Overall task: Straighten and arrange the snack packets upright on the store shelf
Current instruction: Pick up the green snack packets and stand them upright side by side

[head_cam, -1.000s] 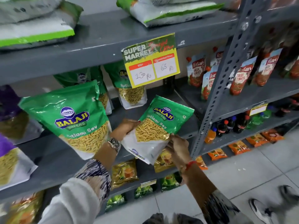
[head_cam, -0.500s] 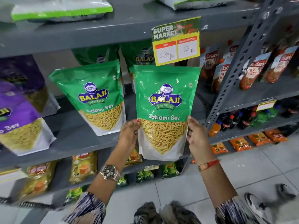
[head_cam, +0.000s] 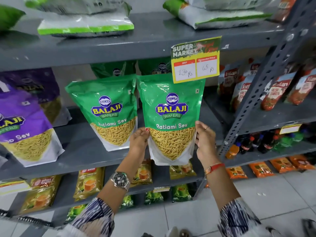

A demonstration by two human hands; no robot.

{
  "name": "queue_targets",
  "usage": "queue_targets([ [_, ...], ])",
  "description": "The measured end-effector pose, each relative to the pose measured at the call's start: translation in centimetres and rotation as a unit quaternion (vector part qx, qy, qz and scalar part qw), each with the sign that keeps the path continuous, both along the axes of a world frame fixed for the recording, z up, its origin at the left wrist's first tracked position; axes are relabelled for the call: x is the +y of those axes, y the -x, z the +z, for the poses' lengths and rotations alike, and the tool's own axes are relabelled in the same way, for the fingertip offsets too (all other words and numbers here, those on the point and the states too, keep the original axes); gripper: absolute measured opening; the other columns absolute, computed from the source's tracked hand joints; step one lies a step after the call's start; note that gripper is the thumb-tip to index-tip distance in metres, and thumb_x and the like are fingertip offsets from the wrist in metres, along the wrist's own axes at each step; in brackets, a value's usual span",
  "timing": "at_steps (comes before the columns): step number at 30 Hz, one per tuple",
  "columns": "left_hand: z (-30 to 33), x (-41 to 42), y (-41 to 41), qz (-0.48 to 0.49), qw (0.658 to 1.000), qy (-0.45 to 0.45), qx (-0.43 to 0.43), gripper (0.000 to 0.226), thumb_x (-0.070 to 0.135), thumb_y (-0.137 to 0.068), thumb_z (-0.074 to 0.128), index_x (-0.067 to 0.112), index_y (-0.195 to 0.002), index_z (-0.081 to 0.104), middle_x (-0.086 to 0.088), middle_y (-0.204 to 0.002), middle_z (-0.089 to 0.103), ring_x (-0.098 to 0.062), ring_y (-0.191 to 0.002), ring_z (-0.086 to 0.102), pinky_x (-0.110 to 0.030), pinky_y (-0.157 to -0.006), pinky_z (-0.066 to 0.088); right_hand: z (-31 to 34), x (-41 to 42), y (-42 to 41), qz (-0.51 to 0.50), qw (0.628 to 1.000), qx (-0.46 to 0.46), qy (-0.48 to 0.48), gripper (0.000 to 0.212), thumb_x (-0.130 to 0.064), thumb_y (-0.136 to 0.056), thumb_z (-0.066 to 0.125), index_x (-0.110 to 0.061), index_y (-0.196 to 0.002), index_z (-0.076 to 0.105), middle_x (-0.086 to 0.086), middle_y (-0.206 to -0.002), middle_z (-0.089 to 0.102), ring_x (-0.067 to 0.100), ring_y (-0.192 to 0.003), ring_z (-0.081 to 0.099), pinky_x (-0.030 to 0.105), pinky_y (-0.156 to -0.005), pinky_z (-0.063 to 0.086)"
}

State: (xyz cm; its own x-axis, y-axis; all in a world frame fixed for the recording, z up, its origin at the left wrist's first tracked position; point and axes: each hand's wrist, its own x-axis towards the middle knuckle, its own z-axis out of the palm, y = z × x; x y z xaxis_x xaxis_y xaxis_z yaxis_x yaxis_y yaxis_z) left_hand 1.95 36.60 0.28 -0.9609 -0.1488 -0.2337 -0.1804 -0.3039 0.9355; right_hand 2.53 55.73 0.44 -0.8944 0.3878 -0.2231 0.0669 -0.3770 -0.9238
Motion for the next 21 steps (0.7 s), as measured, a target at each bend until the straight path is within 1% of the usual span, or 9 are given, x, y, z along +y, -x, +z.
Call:
queue_targets([
  [3,0.3,0.5,2.5,-0.002,0.999,0.026,0.033,0.023,0.0,-0.091,0.044,0.016,-0.076,0.052,-0.002,-0.071,0.051,-0.012,-0.07,0.048,-0.023,-0.072,0.039,0.4,0.3,2.7,-0.006,1.0,0.021,-0.017,0.025,-0.023,-0.09,0.056,-0.013,-0.112,0.062,0.015,-0.127,0.062,0.028,-0.12,0.056,0.05,-0.107,0.042],
  [7,0.0,0.9,5.4,0.024,0.996,0.055,0.059,0.026,-0.003,-0.09,0.043,0.017,-0.075,0.05,-0.005,-0.079,0.053,-0.017,-0.08,0.05,-0.031,-0.084,0.039,0.9,0.4,5.6,0.015,0.998,0.062,-0.022,0.012,-0.019,-0.093,0.051,-0.017,-0.099,0.061,0.015,-0.115,0.065,0.025,-0.109,0.062,0.045,-0.103,0.045],
  [10,-0.8,1.0,6.1,0.032,0.995,0.047,0.076,0.03,-0.007,-0.089,0.041,0.017,-0.072,0.046,-0.002,-0.072,0.047,-0.013,-0.073,0.045,-0.026,-0.076,0.037,0.5,0.2,6.8,0.041,0.995,0.089,-0.014,0.016,-0.014,-0.096,0.044,-0.015,-0.093,0.059,0.004,-0.092,0.066,0.006,-0.077,0.067,0.026,-0.077,0.053],
  [11,-0.9,1.1,6.2,0.029,0.995,0.046,0.083,0.031,-0.008,-0.089,0.041,0.017,-0.072,0.046,-0.002,-0.071,0.047,-0.012,-0.071,0.046,-0.023,-0.072,0.037,0.2,0.2,7.0,0.047,0.995,0.091,-0.013,0.016,-0.014,-0.097,0.042,-0.014,-0.094,0.058,0.001,-0.089,0.065,0.001,-0.071,0.066,0.019,-0.069,0.053],
  [13,-0.8,1.2,6.2,0.029,0.993,0.056,0.098,0.028,-0.007,-0.089,0.041,0.016,-0.075,0.048,-0.001,-0.072,0.051,-0.007,-0.068,0.05,-0.017,-0.069,0.04,-0.4,0.4,7.4,0.056,0.994,0.089,-0.012,0.016,-0.015,-0.097,0.042,-0.013,-0.102,0.057,-0.001,-0.093,0.065,-0.001,-0.073,0.066,0.015,-0.065,0.052],
  [15,-1.0,1.2,6.4,0.018,0.992,0.064,0.107,0.021,-0.003,-0.09,0.043,0.014,-0.083,0.051,0.001,-0.079,0.056,-0.004,-0.073,0.054,-0.013,-0.072,0.042,-0.9,0.5,7.8,0.068,0.994,0.085,-0.021,0.015,-0.017,-0.097,0.042,-0.017,-0.102,0.056,-0.004,-0.095,0.065,-0.004,-0.076,0.065,0.016,-0.069,0.051],
  [17,-1.4,1.2,6.5,-0.021,0.994,0.044,0.102,0.015,0.006,-0.093,0.041,0.011,-0.103,0.051,0.002,-0.093,0.059,-0.009,-0.09,0.054,-0.018,-0.084,0.042,-1.1,0.3,7.9,0.092,0.993,0.071,-0.036,0.017,-0.023,-0.098,0.04,-0.02,-0.106,0.054,-0.008,-0.098,0.064,-0.005,-0.082,0.063,0.017,-0.071,0.048],
  [19,-1.8,1.6,6.4,-0.066,0.995,0.028,0.069,0.03,0.017,-0.097,0.035,0.013,-0.126,0.042,0.002,-0.114,0.056,-0.012,-0.107,0.051,-0.022,-0.092,0.04,-1.3,0.0,7.8,0.127,0.99,0.048,-0.037,0.03,-0.032,-0.098,0.036,-0.019,-0.121,0.05,-0.009,-0.105,0.062,-0.001,-0.092,0.059,0.02,-0.073,0.044],
  [21,-1.9,2.2,6.1,-0.09,0.994,0.026,0.048,0.035,0.022,-0.098,0.029,0.017,-0.132,0.037,-0.006,-0.129,0.051,-0.019,-0.12,0.049,-0.024,-0.094,0.04,-1.4,-0.4,7.7,0.148,0.988,0.033,-0.031,0.036,-0.037,-0.098,0.034,-0.019,-0.125,0.047,-0.012,-0.104,0.061,-0.002,-0.092,0.056,0.02,-0.072,0.042],
])
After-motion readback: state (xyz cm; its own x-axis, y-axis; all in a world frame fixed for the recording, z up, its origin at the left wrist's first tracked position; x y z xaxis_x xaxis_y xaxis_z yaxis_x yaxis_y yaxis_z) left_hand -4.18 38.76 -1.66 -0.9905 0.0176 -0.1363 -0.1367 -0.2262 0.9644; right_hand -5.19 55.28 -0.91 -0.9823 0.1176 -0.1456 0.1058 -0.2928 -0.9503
